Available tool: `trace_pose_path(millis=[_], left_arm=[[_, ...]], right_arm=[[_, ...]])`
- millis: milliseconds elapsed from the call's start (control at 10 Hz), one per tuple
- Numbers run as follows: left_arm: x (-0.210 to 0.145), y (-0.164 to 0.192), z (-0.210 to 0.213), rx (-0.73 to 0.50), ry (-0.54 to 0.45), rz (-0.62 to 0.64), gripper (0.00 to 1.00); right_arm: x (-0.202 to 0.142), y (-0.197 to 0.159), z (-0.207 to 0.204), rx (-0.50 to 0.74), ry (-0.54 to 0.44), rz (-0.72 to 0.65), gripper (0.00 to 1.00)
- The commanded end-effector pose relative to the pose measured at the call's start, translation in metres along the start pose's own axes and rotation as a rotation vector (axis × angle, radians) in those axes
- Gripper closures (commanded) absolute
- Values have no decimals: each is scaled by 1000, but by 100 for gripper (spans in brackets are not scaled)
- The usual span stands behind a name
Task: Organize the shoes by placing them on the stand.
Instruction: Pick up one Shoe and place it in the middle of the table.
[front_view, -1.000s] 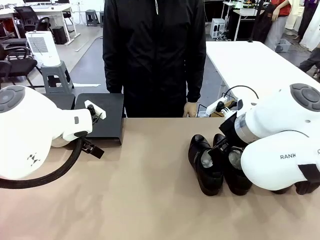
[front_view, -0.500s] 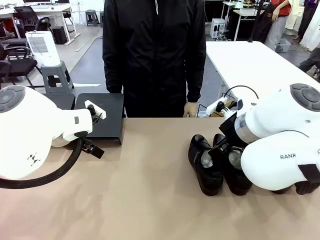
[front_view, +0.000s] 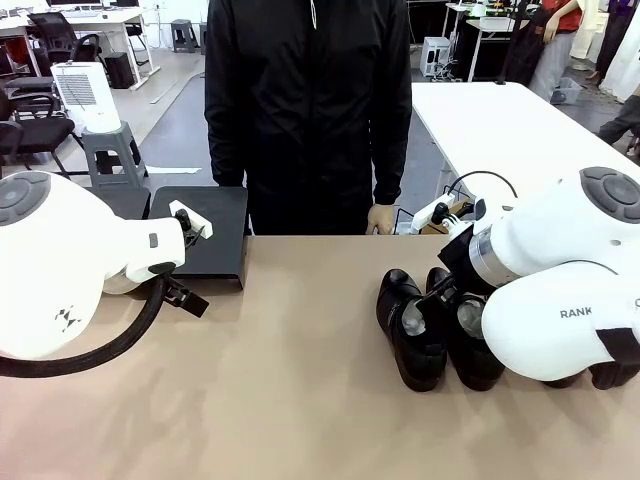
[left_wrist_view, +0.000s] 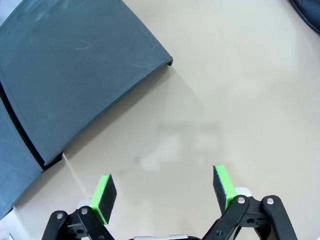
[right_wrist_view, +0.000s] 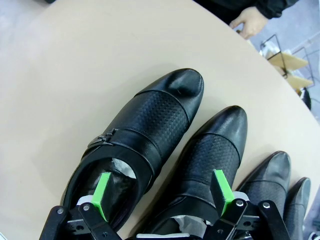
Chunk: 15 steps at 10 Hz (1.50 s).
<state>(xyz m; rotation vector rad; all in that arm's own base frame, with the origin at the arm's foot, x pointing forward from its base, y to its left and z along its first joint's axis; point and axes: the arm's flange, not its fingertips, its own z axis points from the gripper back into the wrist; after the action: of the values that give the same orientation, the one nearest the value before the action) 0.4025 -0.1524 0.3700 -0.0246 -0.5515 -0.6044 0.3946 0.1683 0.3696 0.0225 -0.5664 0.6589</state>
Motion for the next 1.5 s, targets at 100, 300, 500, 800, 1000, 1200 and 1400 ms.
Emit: trace_pose_path(millis=[100, 300, 500, 800, 1000, 1200, 1400], left_arm=[[6, 4, 31, 25, -65, 1, 0], [16, 25, 77, 36, -156, 56, 0], [19, 47, 104, -58, -135, 122, 0], [2, 105, 145, -208, -164, 278, 0], [-17, 127, 169, -204, -183, 326, 0], [-31, 139, 190, -203, -208, 345, 0], [-31, 139, 196, -216, -209, 342, 0]], right_arm=[[-4, -15, 17, 63, 0, -13, 0], [-22, -52, 65, 102, -89, -124, 0], [-46, -85, 101, 177, -143, -187, 0], [-91, -153, 141, 293, -182, -296, 0], [-122, -182, 161, 366, -215, -341, 0], [-156, -206, 176, 407, -251, -397, 0], [-173, -212, 193, 399, -275, -394, 0]])
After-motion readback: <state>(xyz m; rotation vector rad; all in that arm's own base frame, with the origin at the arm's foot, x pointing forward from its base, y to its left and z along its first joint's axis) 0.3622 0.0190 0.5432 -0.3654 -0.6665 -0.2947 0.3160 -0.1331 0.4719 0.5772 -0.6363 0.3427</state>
